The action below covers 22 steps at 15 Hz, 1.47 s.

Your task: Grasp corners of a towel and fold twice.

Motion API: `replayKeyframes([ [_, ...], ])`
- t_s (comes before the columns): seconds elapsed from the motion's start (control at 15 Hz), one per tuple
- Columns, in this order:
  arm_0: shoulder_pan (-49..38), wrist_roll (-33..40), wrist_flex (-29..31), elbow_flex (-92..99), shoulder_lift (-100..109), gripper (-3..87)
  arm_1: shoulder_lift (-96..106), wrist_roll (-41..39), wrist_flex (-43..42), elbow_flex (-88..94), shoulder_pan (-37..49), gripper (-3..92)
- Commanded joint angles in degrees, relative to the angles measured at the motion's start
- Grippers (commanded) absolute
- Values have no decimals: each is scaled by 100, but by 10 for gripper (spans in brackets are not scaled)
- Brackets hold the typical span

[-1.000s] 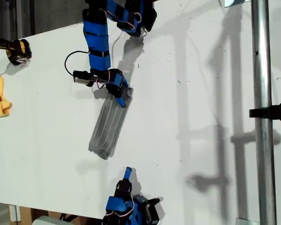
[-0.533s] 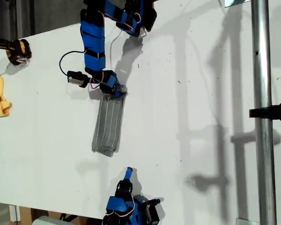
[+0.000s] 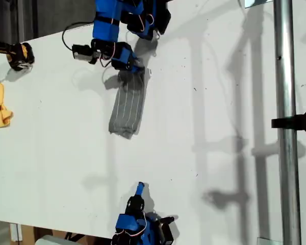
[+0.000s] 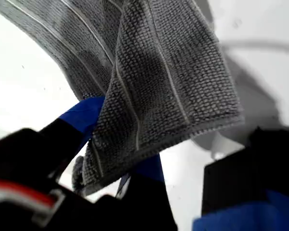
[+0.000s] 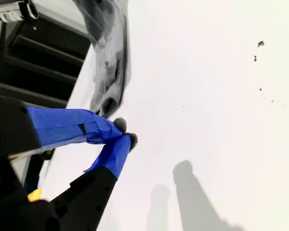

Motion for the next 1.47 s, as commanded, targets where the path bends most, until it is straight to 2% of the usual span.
replayKeyframes([
  [0.0, -44, 53, -35, -281, 35, -2, 835, 826, 940, -88, -782, -1],
  [0.07, -35, 53, -18, -290, 35, -2, 457, 967, 896, -211, -932, -1],
  [0.13, -18, 18, -35, -281, 35, -2, 439, 773, 202, -193, -940, -1],
  [0.2, 0, 18, -35, -272, 35, -2, 352, 501, -439, -457, -958, -1],
  [0.33, 26, 18, 9, -325, 35, -3, -642, -237, -659, -1978, -747, -1],
  [0.47, 18, 26, -35, -299, 35, -3, -1336, -1090, -1547, -2962, -439, -1],
  [0.6, 26, 9, -26, -316, 35, -3, -2364, -1564, -1828, -3920, -185, -1],
  [0.8, 18, -18, -26, -299, 35, -1, -3858, -1758, -2566, -4544, -114, -1],
  [1.0, 9, -18, -9, -290, 35, 2, -5388, -1608, -3410, -4597, 0, -1],
  [1.13, 0, -18, 0, -290, 35, 3, -6152, -1582, -3305, -5150, 79, 19],
  [1.2, 0, -26, 0, -299, 35, 3, -6302, -1600, -2865, -5651, 70, 184],
  [1.33, 9, -44, -53, -281, 35, 4, -5968, -1740, -2549, -6144, 149, 418],
  [1.4, 9, -35, -79, -281, 35, 4, -5599, -1775, -2602, -6126, 246, 436],
])
